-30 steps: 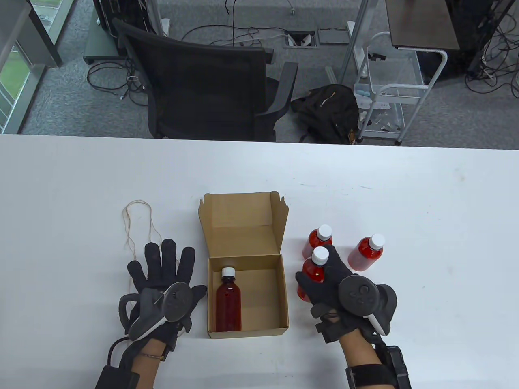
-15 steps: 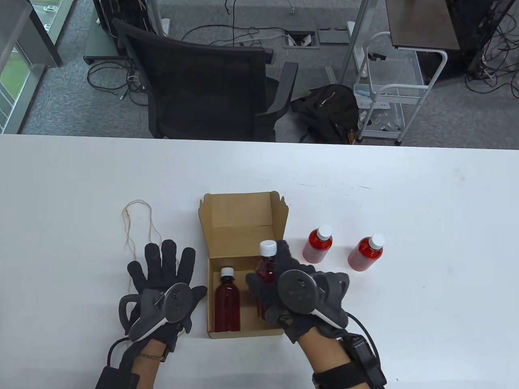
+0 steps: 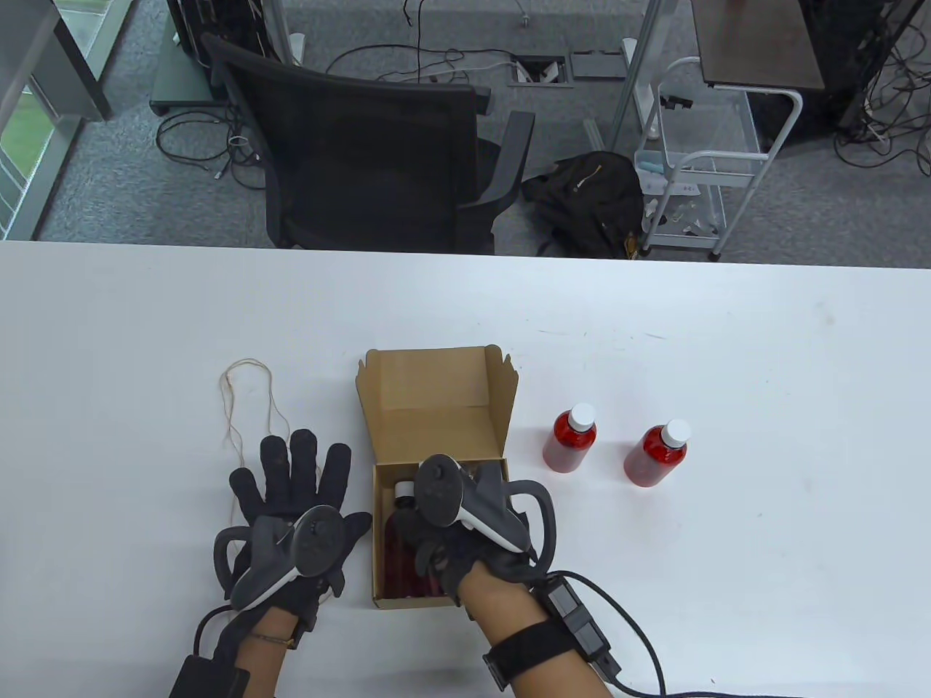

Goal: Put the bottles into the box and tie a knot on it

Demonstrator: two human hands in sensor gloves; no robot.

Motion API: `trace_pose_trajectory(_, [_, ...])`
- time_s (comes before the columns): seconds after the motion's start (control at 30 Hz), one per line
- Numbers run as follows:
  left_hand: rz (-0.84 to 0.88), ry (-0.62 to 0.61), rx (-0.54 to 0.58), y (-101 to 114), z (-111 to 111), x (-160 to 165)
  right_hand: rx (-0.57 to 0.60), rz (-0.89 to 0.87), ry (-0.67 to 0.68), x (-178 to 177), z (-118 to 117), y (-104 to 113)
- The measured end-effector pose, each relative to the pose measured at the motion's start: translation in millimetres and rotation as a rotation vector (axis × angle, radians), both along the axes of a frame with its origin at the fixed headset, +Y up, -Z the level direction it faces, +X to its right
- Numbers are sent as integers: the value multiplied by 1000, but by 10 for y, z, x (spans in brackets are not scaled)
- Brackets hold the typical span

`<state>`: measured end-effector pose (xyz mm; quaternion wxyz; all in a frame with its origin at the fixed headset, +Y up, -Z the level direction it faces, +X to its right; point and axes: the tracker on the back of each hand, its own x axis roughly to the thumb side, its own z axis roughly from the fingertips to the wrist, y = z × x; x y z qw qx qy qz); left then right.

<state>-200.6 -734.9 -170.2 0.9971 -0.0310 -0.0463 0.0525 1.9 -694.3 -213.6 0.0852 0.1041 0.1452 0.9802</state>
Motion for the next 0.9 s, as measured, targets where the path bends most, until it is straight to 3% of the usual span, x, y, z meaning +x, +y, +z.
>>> trace_pose_trajectory(0.27, [0,2,-3,2,-3,0,-129,42,-37,-5,-79,-218])
trace_pose_trajectory(0.4, [-6,2,-7,0,-5,1,-132,42,-32,-2,-78,-224])
trace_pose_trajectory(0.73, [-1,6,-4,5,-7,-6,-38,94,8,-28,39,-167])
trace_pose_trajectory(0.9, [-3,8,-3,4,-6,-13,27,19,38,17,114,-1])
